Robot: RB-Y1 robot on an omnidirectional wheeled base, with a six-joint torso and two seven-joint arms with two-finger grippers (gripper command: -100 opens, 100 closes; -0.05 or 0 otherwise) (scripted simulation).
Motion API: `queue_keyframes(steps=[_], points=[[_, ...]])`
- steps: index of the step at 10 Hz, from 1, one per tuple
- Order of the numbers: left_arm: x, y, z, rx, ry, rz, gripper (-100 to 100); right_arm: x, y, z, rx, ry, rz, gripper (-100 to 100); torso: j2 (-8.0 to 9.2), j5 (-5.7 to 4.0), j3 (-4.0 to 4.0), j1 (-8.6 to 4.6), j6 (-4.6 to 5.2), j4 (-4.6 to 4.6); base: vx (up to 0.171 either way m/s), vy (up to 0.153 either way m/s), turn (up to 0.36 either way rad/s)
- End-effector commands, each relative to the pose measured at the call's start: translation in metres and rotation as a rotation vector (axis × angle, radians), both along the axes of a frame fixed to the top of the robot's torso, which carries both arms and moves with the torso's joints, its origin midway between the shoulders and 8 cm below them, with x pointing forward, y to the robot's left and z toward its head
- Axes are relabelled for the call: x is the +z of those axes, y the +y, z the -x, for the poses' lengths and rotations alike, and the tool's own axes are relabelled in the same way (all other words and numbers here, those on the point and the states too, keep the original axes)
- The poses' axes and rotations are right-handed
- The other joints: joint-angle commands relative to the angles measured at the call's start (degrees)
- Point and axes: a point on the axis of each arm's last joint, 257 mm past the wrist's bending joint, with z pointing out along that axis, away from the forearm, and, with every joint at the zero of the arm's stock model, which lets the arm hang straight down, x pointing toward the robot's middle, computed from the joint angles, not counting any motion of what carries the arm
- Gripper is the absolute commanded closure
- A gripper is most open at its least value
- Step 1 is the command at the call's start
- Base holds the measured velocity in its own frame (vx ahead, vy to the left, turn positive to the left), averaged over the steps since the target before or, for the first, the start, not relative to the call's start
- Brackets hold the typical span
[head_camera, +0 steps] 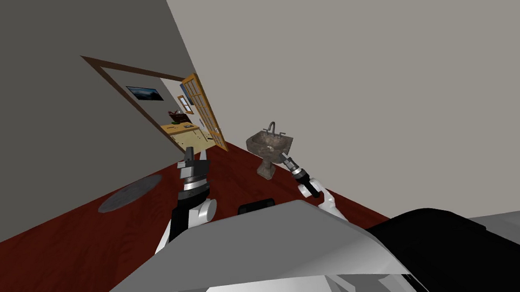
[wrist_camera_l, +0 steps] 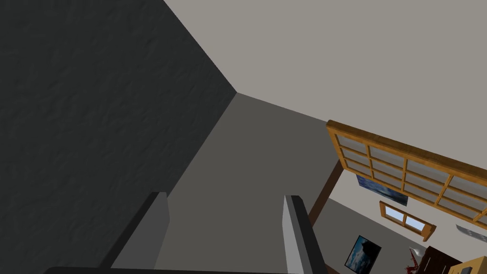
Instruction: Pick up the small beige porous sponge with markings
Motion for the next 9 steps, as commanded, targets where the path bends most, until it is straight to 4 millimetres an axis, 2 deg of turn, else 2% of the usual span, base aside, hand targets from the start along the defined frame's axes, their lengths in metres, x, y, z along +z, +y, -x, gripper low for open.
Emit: queue_keyframes(steps=[1,2,5,7,8,9], points=[[0.000,0.000,0.000,0.000,0.000,0.000,0,-0.015,-0.009,-0.005,0.000,0.014,0.112,-100,0.00,0.00,0.00,0.00,0.00,0.00,-0.022,0.097,-0.001],[0.000,0.000,0.000,0.000,0.000,0.000,0,-0.026,-0.013,-0.006,-0.007,0.034,0.125,-100,-0.02,-0.01,-0.01,0.00,-0.01,-0.01,-0.019,0.079,-0.003],[0.000,0.000,0.000,0.000,0.000,0.000,0,-0.050,-0.037,-0.016,-0.014,0.059,0.322,-100,0.01,0.00,0.00,-0.01,0.00,0.00,-0.027,0.101,0.007],[0.000,0.000,0.000,0.000,0.000,0.000,0,-0.062,-0.043,-0.016,-0.022,0.083,0.335,-100,-0.07,0.00,-0.04,0.01,-0.01,-0.02,-0.010,0.077,0.000],[0.000,0.000,0.000,0.000,0.000,0.000,0,-0.069,-0.057,-0.021,-0.025,0.089,0.435,-100,-0.07,-0.03,-0.04,-0.14,0.00,-0.02,-0.014,0.082,0.035],[0.000,0.000,0.000,0.000,0.000,0.000,0,-0.078,-0.063,-0.020,-0.032,0.109,0.441,-100,-0.07,-0.02,-0.04,-0.08,-0.01,-0.02,-0.013,0.077,0.007]])
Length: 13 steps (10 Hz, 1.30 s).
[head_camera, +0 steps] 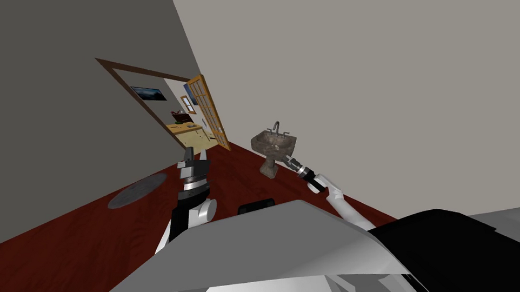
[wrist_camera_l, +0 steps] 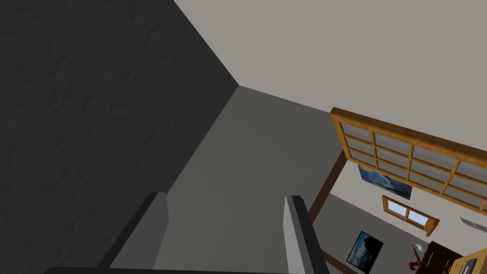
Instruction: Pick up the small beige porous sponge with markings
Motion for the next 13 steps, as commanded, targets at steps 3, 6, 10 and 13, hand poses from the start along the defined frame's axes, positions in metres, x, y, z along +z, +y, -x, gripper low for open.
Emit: queue_keyframes(steps=[3,6,10,13], points=[[0.000,0.000,0.000,0.000,0.000,0.000,0,-0.021,-0.045,-0.008,-0.024,0.039,0.207,-100,0.05,0.03,0.03,0.10,0.00,0.01,-0.025,0.107,0.031],[0.000,0.000,0.000,0.000,0.000,0.000,0,-0.041,-0.080,-0.009,-0.049,0.088,0.330,-100,-0.02,0.03,-0.01,0.11,-0.02,0.00,-0.007,0.099,0.036],[0.000,0.000,0.000,0.000,0.000,0.000,0,-0.055,-0.142,-0.012,-0.091,0.145,0.524,-100,-0.03,0.03,-0.01,0.12,-0.02,0.00,-0.006,0.103,0.061],[0.000,0.000,0.000,0.000,0.000,0.000,0,-0.049,-0.199,-0.014,-0.132,0.182,0.691,-100,-0.05,0.01,-0.03,0.04,0.00,-0.01,0.000,0.096,0.086]])
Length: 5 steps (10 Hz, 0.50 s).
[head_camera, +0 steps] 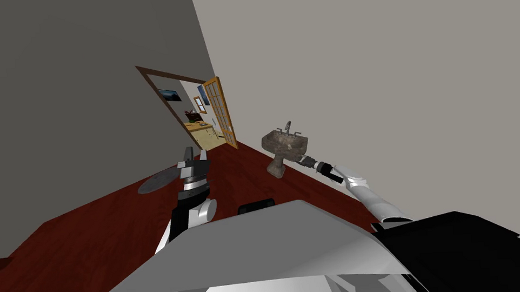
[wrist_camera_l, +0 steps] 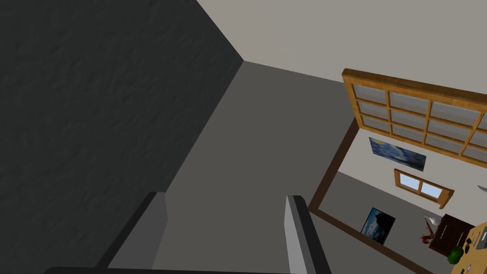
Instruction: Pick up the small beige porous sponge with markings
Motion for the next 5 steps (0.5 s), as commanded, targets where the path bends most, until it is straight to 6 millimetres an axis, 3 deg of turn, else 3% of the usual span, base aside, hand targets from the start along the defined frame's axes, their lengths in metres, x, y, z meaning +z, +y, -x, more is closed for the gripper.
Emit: queue_keyframes(steps=[1,2,4,5], points=[[0.000,0.000,0.000,0.000,0.000,0.000,0,-0.004,-0.021,0.001,-0.023,0.026,0.050,-100,0.00,0.00,0.00,0.00,0.00,0.00,-0.002,0.082,0.044],[0.000,0.000,0.000,0.000,0.000,0.000,0,0.009,-0.043,-0.002,-0.031,0.028,0.122,-100,0.00,-0.01,0.00,-0.06,0.02,0.00,0.024,0.094,0.118],[0.000,0.000,0.000,0.000,0.000,0.000,0,-0.002,-0.055,0.005,-0.055,0.054,0.130,-100,-0.08,-0.02,-0.05,-0.07,0.02,-0.02,0.014,0.057,0.025],[0.000,0.000,0.000,0.000,0.000,0.000,0,0.009,-0.077,0.004,-0.065,0.063,0.207,-100,-0.02,-0.06,-0.02,-0.22,0.04,-0.01,0.006,0.056,0.131]])
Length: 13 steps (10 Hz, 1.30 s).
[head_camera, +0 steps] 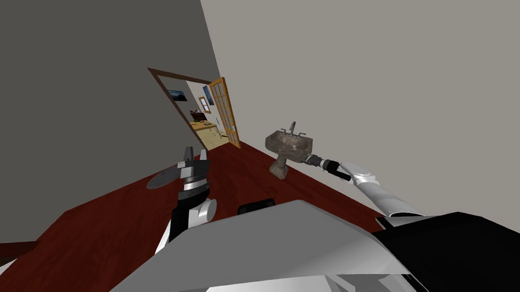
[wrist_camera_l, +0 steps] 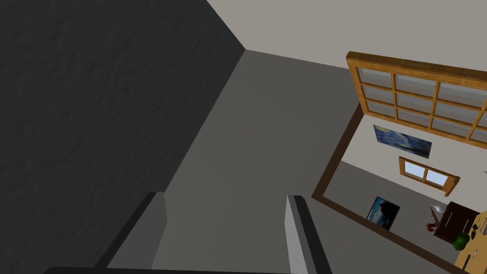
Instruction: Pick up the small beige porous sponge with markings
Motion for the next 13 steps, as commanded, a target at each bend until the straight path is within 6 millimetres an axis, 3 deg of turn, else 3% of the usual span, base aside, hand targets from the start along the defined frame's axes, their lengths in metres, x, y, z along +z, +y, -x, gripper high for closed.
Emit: queue_keyframes(steps=[1,3,4,5,6,8,9,10,11,12,13], points=[[0.000,0.000,0.000,0.000,0.000,0.000,0,0.001,-0.016,0.000,-0.012,0.009,0.036,-100,0.00,0.00,0.00,0.00,0.00,0.00,0.016,0.061,0.076],[0.000,0.000,0.000,0.000,0.000,0.000,0,-0.005,-0.024,0.005,-0.033,0.023,0.032,-100,0.01,-0.02,0.00,-0.06,0.06,-0.01,0.003,0.023,-0.013],[0.000,0.000,0.000,0.000,0.000,0.000,0,0.006,-0.048,0.006,-0.049,0.036,0.104,-100,0.05,-0.05,0.02,-0.16,0.06,0.00,0.007,0.062,0.173],[0.000,0.000,0.000,0.000,0.000,0.000,0,0.000,-0.056,0.011,-0.069,0.050,0.099,-100,0.01,-0.01,0.00,-0.01,-0.01,0.00,0.019,0.064,0.072],[0.000,0.000,0.000,0.000,0.000,0.000,0,0.013,-0.076,0.011,-0.082,0.056,0.163,-100,-0.03,-0.01,-0.02,0.01,0.04,-0.01,0.028,0.068,0.124],[0.000,0.000,0.000,0.000,0.000,0.000,0,0.006,-0.086,0.018,-0.106,0.074,0.160,-100,-0.05,0.00,-0.03,0.04,0.03,-0.02,0.015,0.052,0.034],[0.000,0.000,0.000,0.000,0.000,0.000,0,0.016,-0.110,0.023,-0.132,0.091,0.217,-100,0.00,-0.02,-0.01,-0.05,0.05,-0.01,0.014,0.065,0.150],[0.000,0.000,0.000,0.000,0.000,0.000,0,0.012,-0.115,0.028,-0.147,0.101,0.213,-100,-0.02,-0.01,-0.01,0.02,0.00,-0.01,0.022,0.060,0.086],[0.000,0.000,0.000,0.000,0.000,0.000,0,0.021,-0.137,0.034,-0.176,0.118,0.262,-100,-0.04,0.00,-0.03,0.01,0.04,-0.01,0.040,0.071,0.145],[0.000,0.000,0.000,0.000,0.000,0.000,0,0.018,-0.141,0.037,-0.185,0.125,0.259,-100,-0.09,0.01,-0.05,0.06,0.02,-0.02,0.039,0.053,0.078],[0.000,0.000,0.000,0.000,0.000,0.000,0,0.024,-0.165,0.048,-0.225,0.148,0.298,-100,-0.10,-0.01,-0.06,0.00,0.04,-0.03,0.053,0.062,0.173]])
